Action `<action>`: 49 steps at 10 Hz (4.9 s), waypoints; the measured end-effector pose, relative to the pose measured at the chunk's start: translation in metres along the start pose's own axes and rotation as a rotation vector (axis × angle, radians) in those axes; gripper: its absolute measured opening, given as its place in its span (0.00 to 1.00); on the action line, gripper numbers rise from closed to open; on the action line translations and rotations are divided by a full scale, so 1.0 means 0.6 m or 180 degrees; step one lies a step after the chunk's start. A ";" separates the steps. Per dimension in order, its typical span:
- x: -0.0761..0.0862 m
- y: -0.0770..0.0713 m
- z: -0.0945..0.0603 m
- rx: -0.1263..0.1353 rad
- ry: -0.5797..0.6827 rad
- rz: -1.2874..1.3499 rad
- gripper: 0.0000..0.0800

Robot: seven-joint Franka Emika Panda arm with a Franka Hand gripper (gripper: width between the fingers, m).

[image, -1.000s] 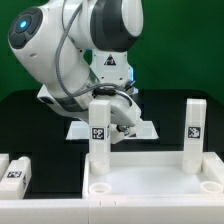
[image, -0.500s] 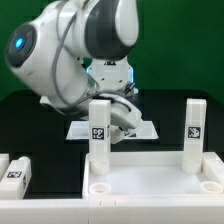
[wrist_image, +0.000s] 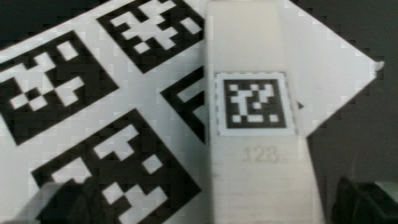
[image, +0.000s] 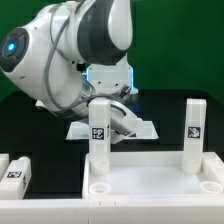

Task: Assemble desk

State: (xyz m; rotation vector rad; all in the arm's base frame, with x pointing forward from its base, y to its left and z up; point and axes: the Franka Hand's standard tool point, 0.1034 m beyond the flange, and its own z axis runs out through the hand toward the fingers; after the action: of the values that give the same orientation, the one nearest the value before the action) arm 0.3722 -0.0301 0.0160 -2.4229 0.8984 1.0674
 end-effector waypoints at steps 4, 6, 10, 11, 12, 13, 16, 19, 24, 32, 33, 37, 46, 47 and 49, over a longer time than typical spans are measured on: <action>-0.004 -0.001 0.005 0.0030 -0.0057 0.0100 0.81; -0.006 -0.002 0.010 0.0115 -0.0080 0.0155 0.81; -0.011 -0.003 0.034 0.0387 -0.0180 0.0354 0.81; -0.012 -0.005 0.036 0.0375 -0.0187 0.0342 0.81; -0.012 -0.004 0.035 0.0379 -0.0185 0.0347 0.81; -0.011 -0.004 0.035 0.0381 -0.0185 0.0349 0.81; -0.011 -0.004 0.035 0.0382 -0.0185 0.0349 0.47; -0.010 0.002 0.000 0.0479 -0.0163 0.0325 0.36; -0.097 -0.052 -0.127 0.0562 0.0665 0.0197 0.36; -0.130 -0.185 -0.220 0.0064 0.2797 -0.0160 0.36; -0.127 -0.179 -0.217 0.0057 0.2909 -0.0104 0.36; -0.107 -0.235 -0.270 0.0020 0.3850 -0.0310 0.36; -0.086 -0.383 -0.276 -0.0331 0.4204 -0.1638 0.36; -0.089 -0.389 -0.265 -0.0299 0.4178 -0.1709 0.36; -0.088 -0.393 -0.269 -0.0239 0.4137 -0.1664 0.36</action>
Offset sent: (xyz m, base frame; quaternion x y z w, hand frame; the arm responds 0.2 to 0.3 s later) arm 0.0000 0.0000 0.0000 0.0000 0.0000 0.0000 1.0000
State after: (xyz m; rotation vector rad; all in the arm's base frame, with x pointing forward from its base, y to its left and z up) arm 0.5891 0.0803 0.1750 -3.0069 0.3964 -0.7950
